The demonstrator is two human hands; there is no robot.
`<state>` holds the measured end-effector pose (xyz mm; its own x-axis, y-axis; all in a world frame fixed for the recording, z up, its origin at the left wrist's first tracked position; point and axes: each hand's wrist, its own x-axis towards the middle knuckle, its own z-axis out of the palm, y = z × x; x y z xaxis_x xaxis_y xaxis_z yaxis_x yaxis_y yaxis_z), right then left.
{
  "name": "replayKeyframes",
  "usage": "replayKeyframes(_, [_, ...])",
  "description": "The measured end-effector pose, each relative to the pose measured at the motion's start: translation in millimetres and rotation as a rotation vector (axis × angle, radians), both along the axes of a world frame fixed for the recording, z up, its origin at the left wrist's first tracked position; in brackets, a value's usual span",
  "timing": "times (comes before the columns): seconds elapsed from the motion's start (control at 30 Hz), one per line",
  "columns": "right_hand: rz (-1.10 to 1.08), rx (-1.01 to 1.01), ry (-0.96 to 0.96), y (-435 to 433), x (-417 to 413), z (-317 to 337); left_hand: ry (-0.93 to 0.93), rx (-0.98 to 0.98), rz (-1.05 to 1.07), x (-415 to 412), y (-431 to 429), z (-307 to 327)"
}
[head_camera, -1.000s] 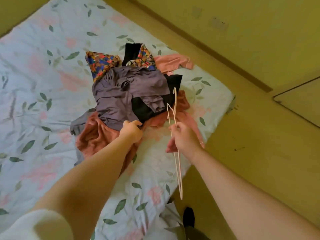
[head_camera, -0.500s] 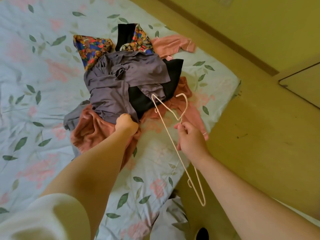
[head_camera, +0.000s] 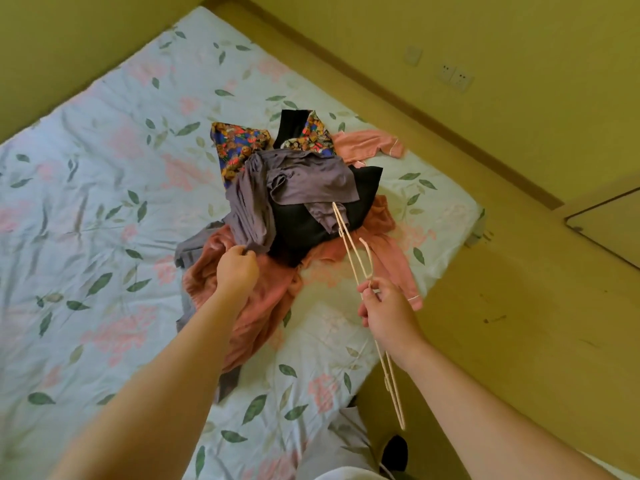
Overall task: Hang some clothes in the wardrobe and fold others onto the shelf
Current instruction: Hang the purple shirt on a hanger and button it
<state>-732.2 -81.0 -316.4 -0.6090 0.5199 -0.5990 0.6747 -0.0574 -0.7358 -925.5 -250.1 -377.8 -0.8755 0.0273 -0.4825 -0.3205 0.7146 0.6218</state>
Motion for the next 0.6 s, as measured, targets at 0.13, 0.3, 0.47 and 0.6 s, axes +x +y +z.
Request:
replayKeyframes(0.13, [0.068,0.015,0.060,-5.7,9.0,30.0,0.146,0.027,0.003,22.2,-15.1,51.1])
replayKeyframes(0.3, [0.127,0.092,0.141,-10.5,27.0,69.0,0.309,0.147,0.029,68.7,-19.9,128.1])
replayKeyframes(0.47, [0.149,0.124,0.191,-8.2,50.2,106.0,0.520,0.211,-0.007,113.3,-13.3,201.8])
replayKeyframes(0.6, [0.159,0.132,0.269,-3.4,65.3,133.6,0.576,0.355,-0.021,146.0,-6.3,260.7])
